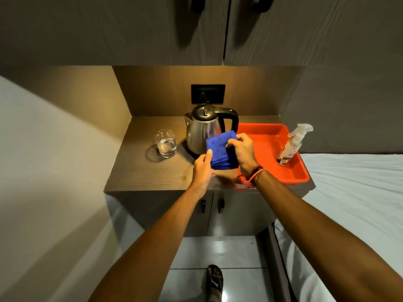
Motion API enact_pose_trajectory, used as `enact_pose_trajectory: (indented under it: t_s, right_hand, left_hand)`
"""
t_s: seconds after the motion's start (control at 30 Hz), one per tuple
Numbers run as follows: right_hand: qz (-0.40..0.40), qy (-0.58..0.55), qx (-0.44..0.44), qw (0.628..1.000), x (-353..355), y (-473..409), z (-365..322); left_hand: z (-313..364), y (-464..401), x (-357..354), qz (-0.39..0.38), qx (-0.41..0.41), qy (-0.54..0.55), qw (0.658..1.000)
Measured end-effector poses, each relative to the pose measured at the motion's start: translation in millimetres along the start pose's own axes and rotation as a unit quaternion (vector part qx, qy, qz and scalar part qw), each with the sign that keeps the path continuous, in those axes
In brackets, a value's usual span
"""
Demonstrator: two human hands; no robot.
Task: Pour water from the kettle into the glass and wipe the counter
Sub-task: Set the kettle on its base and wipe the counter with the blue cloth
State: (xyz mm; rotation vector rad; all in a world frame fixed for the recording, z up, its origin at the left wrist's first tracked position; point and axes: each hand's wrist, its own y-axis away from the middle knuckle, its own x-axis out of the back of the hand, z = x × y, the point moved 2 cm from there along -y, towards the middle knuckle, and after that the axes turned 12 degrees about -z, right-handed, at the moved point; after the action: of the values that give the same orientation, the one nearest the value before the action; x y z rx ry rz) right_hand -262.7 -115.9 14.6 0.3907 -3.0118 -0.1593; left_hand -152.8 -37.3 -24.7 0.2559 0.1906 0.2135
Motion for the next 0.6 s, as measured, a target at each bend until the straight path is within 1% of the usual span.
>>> enact_pose_trajectory:
  t_s: [0.03, 0.07, 0.13, 0.2, 0.27, 0.3, 0.37, 0.4, 0.43, 0.47, 0.5, 0.53, 0.57, 0.6]
  right_hand:
    - [-0.021, -0.001, -0.014, 1.0, -16, 0, 5]
    - [-0.037, 0.005, -0.026, 0.999, -31, 0, 11]
    - [-0.06, 0.033, -0.056, 0.996, -56, 0, 30]
    - [-0.089, 0.034, -0.094, 0.991, -80, 1, 55]
    - [-0.106, 0.034, -0.125, 0.986, -96, 6, 77]
    - [-0.109, 0.054, -0.125, 0.985, -103, 8, 85]
    - [-0.114, 0.145, -0.089, 0.979, -116, 7, 95]
    - [-0.104, 0.215, -0.065, 0.969, -118, 10, 94]
    - [-0.084, 0.312, -0.043, 0.945, -121, 11, 92]
    - [-0.055, 0.413, -0.012, 0.909, -123, 13, 88]
    - [-0.036, 0.487, 0.034, 0.872, -125, 17, 82]
    - [-0.048, 0.517, 0.09, 0.85, -129, 19, 79]
    - [-0.082, 0.522, 0.147, 0.836, -133, 21, 80]
    - [-0.128, 0.522, 0.181, 0.823, -137, 22, 87]
  left_hand:
    - [-3, 0, 17, 0.022, 0.012, 0.013, 1.0]
    - [-8, -1, 35, 0.05, 0.009, 0.003, 0.999]
    - [-19, -1, 69, 0.117, 0.007, -0.055, 0.992]
    - [-23, 6, 94, 0.167, 0.014, -0.125, 0.978]
    - [-27, 13, 110, 0.177, 0.026, -0.195, 0.964]
    - [-31, 15, 117, 0.172, 0.041, -0.233, 0.956]
    - [-35, 15, 127, 0.17, 0.056, -0.31, 0.934]
    - [-36, 14, 130, 0.174, 0.057, -0.34, 0.922]
    - [-36, 12, 135, 0.181, 0.059, -0.36, 0.913]
    - [-36, 8, 141, 0.187, 0.055, -0.37, 0.909]
    - [-33, 3, 146, 0.195, 0.048, -0.368, 0.908]
    - [-31, -3, 152, 0.202, 0.044, -0.358, 0.911]
    - [-28, -9, 158, 0.212, 0.036, -0.348, 0.913]
    - [-25, -18, 164, 0.223, 0.029, -0.338, 0.914]
